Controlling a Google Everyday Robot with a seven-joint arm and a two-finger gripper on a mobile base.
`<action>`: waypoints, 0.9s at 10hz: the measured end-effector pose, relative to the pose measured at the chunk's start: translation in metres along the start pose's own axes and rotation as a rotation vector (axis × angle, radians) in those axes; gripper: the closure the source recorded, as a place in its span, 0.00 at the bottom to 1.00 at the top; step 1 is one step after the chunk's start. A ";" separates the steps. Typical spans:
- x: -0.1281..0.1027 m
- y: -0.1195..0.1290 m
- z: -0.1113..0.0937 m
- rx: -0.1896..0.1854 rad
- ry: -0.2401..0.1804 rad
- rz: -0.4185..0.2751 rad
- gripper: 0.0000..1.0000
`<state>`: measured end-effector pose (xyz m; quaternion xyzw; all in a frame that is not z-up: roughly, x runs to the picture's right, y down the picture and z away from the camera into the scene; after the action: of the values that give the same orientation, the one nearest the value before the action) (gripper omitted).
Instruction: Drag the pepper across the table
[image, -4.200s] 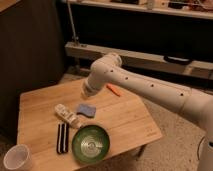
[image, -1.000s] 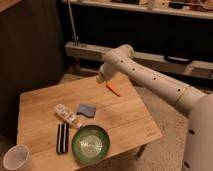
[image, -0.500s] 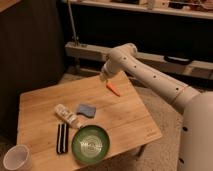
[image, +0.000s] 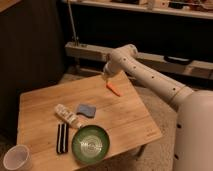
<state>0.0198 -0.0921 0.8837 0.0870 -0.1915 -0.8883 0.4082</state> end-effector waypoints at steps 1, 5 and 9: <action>0.000 0.016 0.011 -0.005 -0.005 0.001 0.97; -0.027 0.044 0.050 0.019 -0.014 0.014 0.60; -0.049 0.034 0.076 0.045 -0.046 0.001 0.22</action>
<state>0.0516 -0.0545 0.9667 0.0757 -0.2210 -0.8853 0.4021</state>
